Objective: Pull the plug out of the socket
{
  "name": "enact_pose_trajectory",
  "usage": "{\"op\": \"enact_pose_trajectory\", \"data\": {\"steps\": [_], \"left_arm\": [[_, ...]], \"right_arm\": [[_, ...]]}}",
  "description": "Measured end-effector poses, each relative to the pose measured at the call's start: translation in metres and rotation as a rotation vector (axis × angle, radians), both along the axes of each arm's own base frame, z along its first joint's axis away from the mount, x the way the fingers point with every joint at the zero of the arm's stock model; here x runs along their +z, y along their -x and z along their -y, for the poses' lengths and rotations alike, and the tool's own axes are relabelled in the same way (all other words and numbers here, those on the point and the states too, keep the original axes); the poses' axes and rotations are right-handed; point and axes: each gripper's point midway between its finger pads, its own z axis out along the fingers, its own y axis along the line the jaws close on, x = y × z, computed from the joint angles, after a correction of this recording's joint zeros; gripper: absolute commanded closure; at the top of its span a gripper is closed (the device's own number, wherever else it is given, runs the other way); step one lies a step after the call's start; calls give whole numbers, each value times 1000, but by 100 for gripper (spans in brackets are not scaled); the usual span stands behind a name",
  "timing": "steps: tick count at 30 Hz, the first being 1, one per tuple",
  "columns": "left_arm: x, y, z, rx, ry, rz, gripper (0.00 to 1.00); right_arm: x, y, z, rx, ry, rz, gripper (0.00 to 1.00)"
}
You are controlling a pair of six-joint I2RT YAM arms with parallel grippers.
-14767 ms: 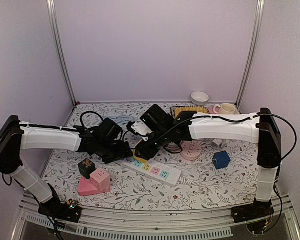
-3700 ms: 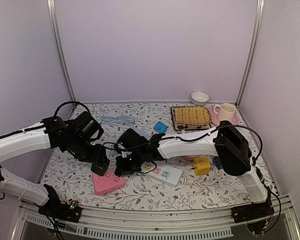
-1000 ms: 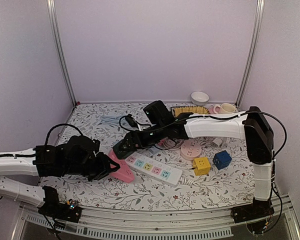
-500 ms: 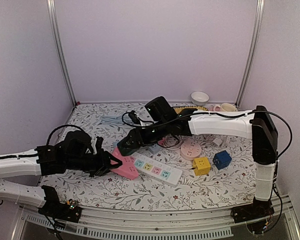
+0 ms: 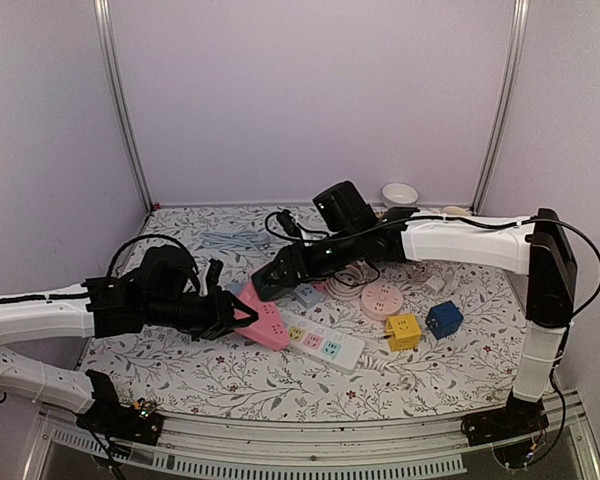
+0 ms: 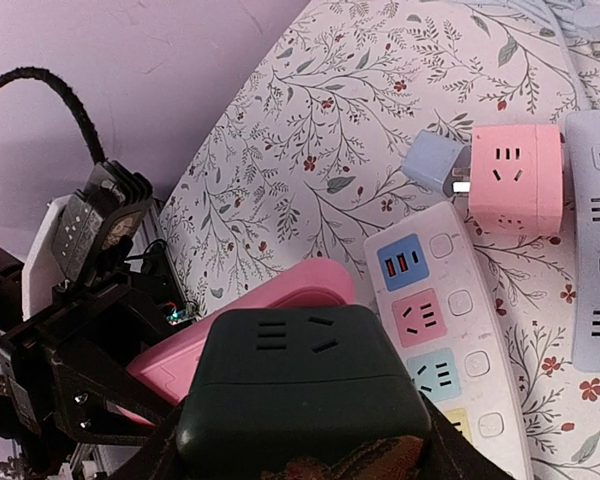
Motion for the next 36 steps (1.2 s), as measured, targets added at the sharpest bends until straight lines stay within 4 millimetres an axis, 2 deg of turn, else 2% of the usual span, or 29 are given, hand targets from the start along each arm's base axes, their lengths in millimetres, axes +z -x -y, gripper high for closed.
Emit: {"op": "enact_pose_trajectory", "data": {"steps": [14,20,21,24,28,30,31,33,34,35,36], "left_arm": [[3,-17,11,-83,-165,83,100],[-2,-25,13,-86,-245,72,100],[-8,-26,7,-63,-289,50,100],[-54,-30,-41,43,-541,-71,100],[-58,-40,-55,106,-624,-88,100],[-57,-39,-59,110,-632,-82,100],[-56,-37,-61,111,-629,-78,92],[-56,-33,-68,111,-619,-73,56],[-55,-32,-73,115,-613,-68,40],[-53,-32,-78,122,-608,-62,12],[-50,-33,-82,133,-598,-56,4]], "right_arm": [[-3,-9,29,78,-32,-71,96],[-6,-10,31,61,15,-54,97],[-6,-9,30,49,37,-44,97],[-5,-6,34,-12,122,-22,97],[2,-6,40,-75,176,-9,96],[6,-9,49,-94,185,-10,91],[6,-14,56,-112,189,-12,85],[1,-25,77,-159,207,-12,65],[-5,-31,88,-187,225,-12,48],[-15,-36,103,-216,246,-20,32],[-24,-39,113,-239,270,-29,16]]}}
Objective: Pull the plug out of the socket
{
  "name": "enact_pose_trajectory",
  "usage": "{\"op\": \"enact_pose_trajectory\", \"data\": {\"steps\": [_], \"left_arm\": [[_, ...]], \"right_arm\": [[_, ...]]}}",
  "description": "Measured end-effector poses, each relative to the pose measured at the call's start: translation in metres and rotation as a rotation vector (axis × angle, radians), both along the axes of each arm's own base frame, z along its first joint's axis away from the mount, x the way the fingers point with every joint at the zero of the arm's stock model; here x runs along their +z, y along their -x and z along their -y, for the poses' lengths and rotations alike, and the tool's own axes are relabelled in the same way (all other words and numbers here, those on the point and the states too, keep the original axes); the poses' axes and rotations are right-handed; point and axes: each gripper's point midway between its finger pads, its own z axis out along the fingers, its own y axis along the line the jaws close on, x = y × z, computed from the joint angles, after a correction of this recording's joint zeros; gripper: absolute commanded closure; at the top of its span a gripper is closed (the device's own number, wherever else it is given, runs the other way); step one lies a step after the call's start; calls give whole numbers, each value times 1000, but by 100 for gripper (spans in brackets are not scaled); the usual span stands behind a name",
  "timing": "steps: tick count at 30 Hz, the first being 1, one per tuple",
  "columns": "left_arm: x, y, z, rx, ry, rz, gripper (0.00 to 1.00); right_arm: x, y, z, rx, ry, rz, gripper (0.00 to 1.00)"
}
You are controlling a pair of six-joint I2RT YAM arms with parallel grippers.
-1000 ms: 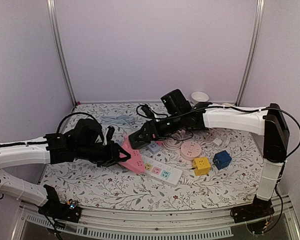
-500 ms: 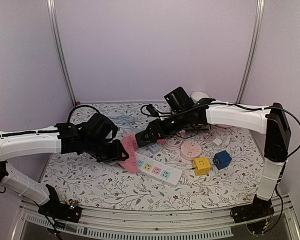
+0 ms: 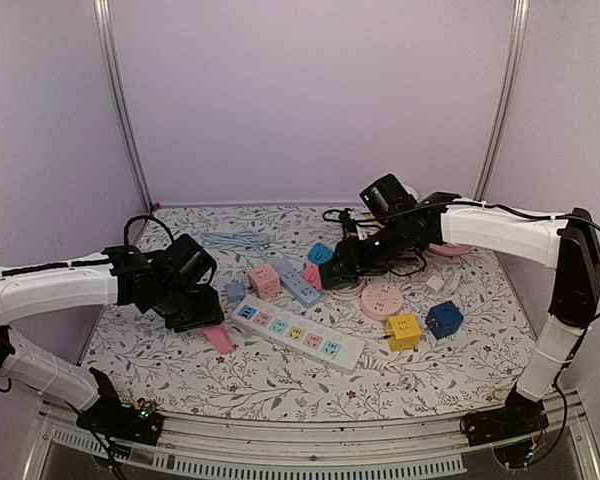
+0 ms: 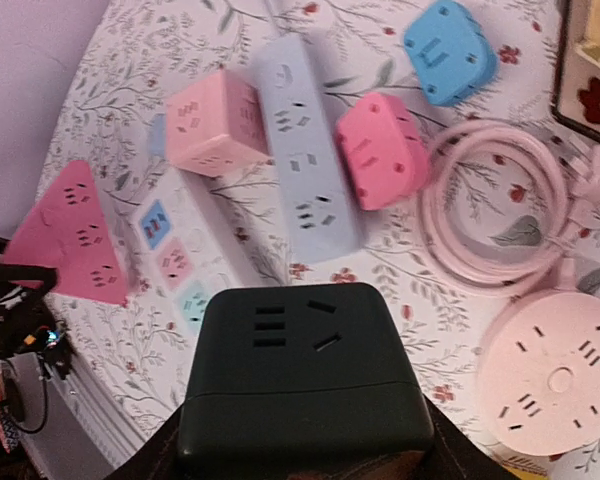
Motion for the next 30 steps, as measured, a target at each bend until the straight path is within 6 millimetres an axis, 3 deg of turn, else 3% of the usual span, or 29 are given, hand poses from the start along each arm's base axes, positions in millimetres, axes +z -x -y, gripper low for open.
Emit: {"op": "enact_pose_trajectory", "data": {"steps": [2,4,6,12,15,18,23,25,27,30], "left_arm": [[8,-5,-7,21,19,25,3],[18,-10,-14,48,37,54,3],[26,-13,-21,65,44,75,3],[58,-20,-42,108,-7,130,3],[84,-32,-56,140,13,200,3],[94,-48,-88,226,18,259,3],[90,-75,-125,276,5,384,3],[83,-84,-136,278,-20,436,3],[72,-92,-149,266,-61,504,3],[48,-96,-171,246,-128,601,3]], "right_arm": [[-23,-4,24,-47,51,-26,0],[-38,-6,42,-82,91,-33,1],[-40,-8,51,-100,112,-16,1],[14,-22,82,-186,52,142,1],[39,-36,125,-309,54,259,1],[46,-45,178,-450,102,375,1],[38,-37,278,-676,167,622,4],[36,-34,309,-751,181,710,4],[28,-33,335,-819,204,794,4],[-2,-32,359,-870,259,831,3]]}}
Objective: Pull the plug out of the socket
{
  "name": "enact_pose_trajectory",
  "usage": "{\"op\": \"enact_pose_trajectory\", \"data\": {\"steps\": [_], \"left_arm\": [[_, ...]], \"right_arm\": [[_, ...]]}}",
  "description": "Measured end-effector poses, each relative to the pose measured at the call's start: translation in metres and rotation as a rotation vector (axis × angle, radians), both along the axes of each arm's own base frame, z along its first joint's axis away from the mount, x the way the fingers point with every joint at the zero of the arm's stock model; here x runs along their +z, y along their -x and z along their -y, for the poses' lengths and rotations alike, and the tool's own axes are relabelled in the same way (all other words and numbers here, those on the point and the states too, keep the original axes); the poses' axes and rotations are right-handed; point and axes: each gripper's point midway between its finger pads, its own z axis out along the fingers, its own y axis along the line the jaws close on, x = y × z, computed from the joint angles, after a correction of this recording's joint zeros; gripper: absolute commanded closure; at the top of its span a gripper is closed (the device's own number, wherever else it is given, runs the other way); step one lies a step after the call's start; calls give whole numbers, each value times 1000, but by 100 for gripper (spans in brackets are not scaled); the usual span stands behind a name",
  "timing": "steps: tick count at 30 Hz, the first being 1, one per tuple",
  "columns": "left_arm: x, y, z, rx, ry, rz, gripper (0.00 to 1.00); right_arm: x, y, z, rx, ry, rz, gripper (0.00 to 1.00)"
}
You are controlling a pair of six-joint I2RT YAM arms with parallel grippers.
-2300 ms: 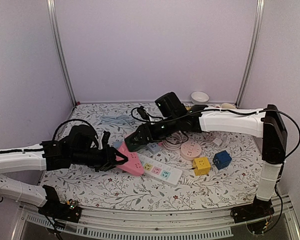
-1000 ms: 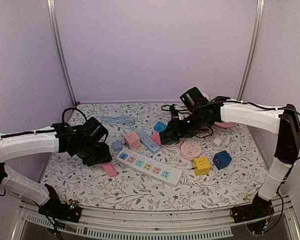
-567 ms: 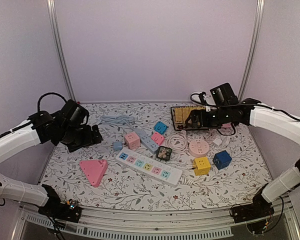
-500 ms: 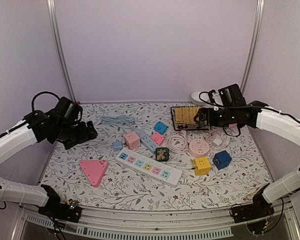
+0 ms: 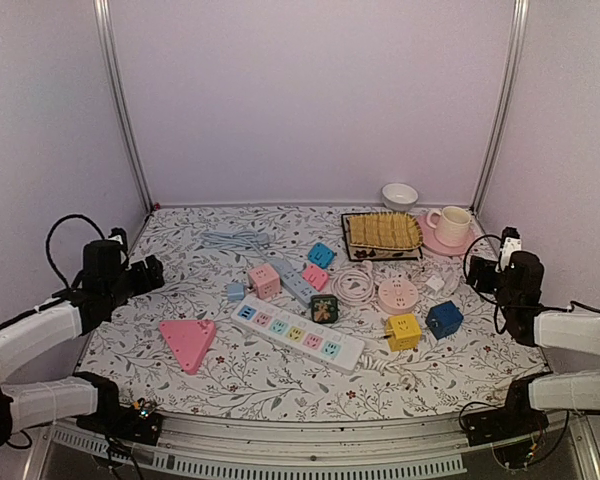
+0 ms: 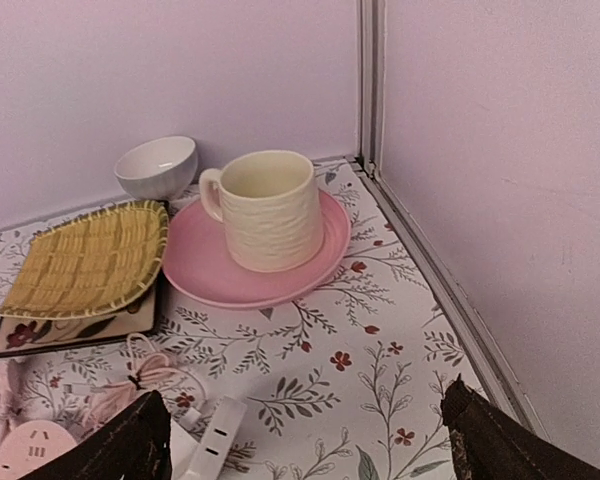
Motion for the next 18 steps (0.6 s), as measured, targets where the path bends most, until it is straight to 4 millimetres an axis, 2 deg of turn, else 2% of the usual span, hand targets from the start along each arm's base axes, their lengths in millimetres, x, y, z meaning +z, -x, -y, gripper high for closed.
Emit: {"op": "enact_pose_trajectory", "data": {"steps": [1,3,5,9,13,16,18], "left_arm": [[-7,0,-9,9,-20,24,3],[-16,0,-30,48,-55,82,3],[-19,0,-47,86,-89,131,3],[-11,-13,-70,126,-189,210,3],[-11,-20,-80,138,-254,284,3],[-19,-24,-81,118,-262,312,3],[-15,-32,-75,85,-264,360,3]], "right_arm": [[-13,-1,5,-14,12,-6,0],[-38,-1,12,-32,39,-32,1],[-49,-4,13,-29,66,-34,1],[-38,-23,10,-4,93,64,1],[-27,-32,11,35,87,138,1],[-18,-31,6,83,93,189,1],[-12,-30,1,112,100,215,1]]}}
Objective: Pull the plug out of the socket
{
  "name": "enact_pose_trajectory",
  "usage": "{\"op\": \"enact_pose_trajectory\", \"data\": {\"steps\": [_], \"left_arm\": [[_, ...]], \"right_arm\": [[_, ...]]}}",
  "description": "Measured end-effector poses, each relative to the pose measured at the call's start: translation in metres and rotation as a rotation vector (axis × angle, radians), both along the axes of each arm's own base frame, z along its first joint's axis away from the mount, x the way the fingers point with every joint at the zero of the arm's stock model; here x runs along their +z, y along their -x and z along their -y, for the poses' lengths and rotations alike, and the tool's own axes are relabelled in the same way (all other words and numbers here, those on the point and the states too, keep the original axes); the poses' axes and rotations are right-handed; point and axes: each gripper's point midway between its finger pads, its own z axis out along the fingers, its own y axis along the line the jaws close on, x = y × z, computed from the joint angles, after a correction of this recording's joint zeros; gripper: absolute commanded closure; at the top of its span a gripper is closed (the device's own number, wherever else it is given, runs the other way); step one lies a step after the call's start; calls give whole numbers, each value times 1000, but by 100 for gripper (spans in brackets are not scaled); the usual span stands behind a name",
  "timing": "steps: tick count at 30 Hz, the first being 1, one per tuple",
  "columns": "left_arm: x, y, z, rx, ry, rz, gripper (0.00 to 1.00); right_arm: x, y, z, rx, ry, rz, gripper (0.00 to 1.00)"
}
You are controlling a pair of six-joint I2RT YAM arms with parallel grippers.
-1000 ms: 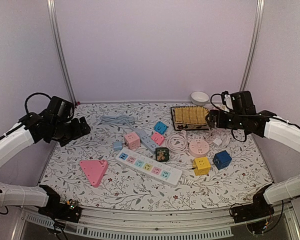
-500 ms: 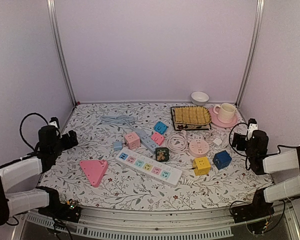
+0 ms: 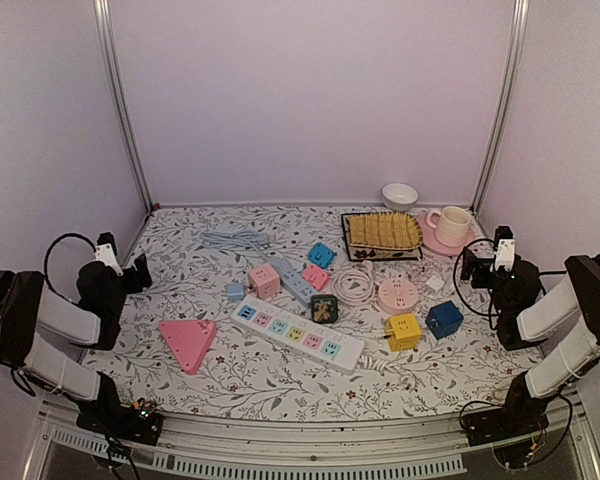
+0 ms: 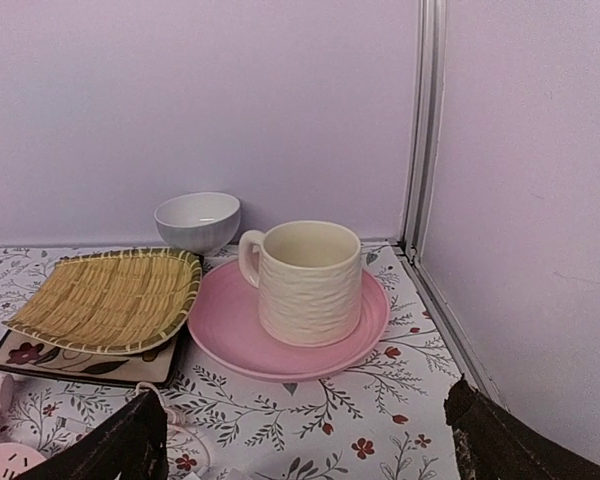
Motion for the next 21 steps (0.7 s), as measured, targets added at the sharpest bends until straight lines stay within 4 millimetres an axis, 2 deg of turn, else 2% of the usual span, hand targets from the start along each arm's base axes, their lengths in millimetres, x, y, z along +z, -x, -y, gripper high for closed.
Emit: {"op": "enact_pose_trajectory", "data": {"steps": [3,6,8,12,21], "left_arm": [[3,-7,8,-35,-24,47,3],[-6,-11,19,-73,-57,36,3],[-1,-14,25,-92,-77,48,3],[16,-25,27,-98,-103,95,3],[18,-25,27,-96,-120,97,3]], "right_arm": [[6,0,-4,22,7,25,1],[7,0,-4,22,7,30,1],[8,0,-5,27,8,36,1],[8,-1,-4,22,8,35,1],[9,-3,3,-13,-13,36,1]]}}
